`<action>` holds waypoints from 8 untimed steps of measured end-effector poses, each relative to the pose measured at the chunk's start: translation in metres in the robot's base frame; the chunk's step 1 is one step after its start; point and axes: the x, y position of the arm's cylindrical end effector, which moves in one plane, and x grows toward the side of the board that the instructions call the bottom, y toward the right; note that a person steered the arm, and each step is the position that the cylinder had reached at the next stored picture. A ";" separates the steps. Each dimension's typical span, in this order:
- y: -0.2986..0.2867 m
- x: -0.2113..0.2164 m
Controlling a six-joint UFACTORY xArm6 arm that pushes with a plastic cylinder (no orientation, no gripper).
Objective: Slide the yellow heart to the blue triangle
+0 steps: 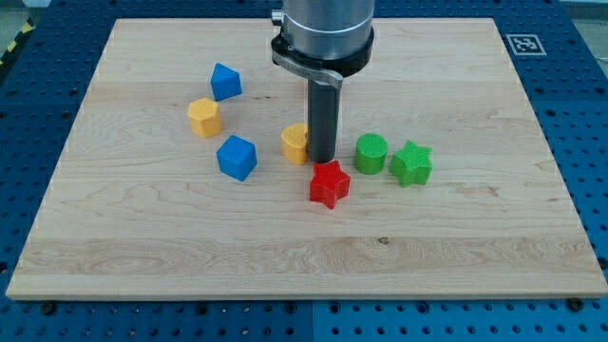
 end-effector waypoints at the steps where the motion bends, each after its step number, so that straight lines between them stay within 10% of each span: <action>1: -0.011 -0.014; 8: -0.131 -0.044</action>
